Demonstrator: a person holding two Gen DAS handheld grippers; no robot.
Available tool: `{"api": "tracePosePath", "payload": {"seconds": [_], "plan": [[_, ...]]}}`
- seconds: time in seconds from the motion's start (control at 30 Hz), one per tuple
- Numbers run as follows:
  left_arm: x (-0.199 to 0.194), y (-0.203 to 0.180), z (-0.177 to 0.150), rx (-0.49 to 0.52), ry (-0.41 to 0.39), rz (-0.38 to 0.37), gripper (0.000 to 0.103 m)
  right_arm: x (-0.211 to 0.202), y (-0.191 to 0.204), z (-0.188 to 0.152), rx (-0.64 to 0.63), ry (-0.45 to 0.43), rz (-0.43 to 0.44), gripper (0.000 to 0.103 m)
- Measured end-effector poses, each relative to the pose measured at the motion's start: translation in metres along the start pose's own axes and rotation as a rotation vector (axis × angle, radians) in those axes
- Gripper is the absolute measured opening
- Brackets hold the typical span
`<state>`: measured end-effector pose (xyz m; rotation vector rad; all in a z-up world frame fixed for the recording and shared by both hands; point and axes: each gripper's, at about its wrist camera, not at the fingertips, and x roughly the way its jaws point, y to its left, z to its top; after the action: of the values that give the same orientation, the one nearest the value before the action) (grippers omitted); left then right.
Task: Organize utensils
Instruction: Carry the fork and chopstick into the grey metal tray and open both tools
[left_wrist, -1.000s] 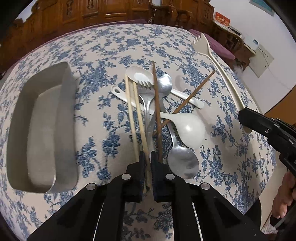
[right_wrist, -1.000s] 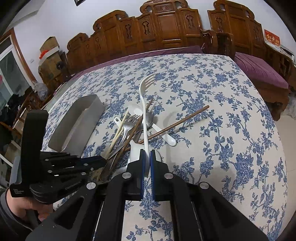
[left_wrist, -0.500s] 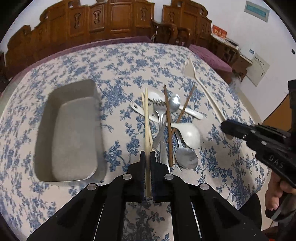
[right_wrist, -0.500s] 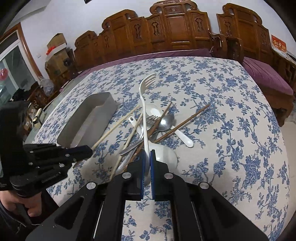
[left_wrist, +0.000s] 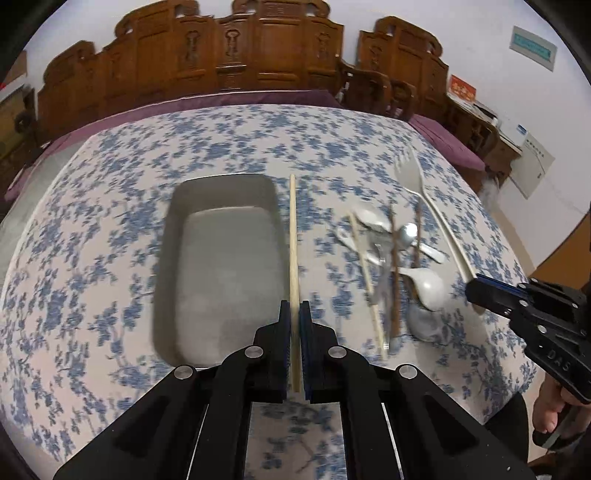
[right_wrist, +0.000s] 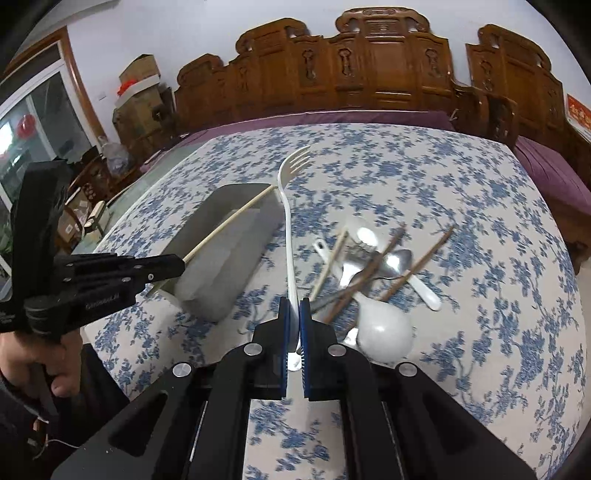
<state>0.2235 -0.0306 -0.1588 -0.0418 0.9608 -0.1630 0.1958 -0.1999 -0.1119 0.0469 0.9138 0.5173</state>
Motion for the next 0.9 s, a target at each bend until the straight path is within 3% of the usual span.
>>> {"api": "tracePosePath", "payload": {"seconds": [0.47, 0.9], "plan": [[0.020, 0.058, 0.005, -0.085, 0.042, 0.058, 0.004, 0.040, 0.055, 0.022, -0.012, 0.027, 0.038, 0.006], [0.031, 0.073, 0.017, -0.099, 0.053, 0.072, 0.005, 0.070, 0.073, 0.031, -0.025, 0.071, 0.033, 0.007]]}}
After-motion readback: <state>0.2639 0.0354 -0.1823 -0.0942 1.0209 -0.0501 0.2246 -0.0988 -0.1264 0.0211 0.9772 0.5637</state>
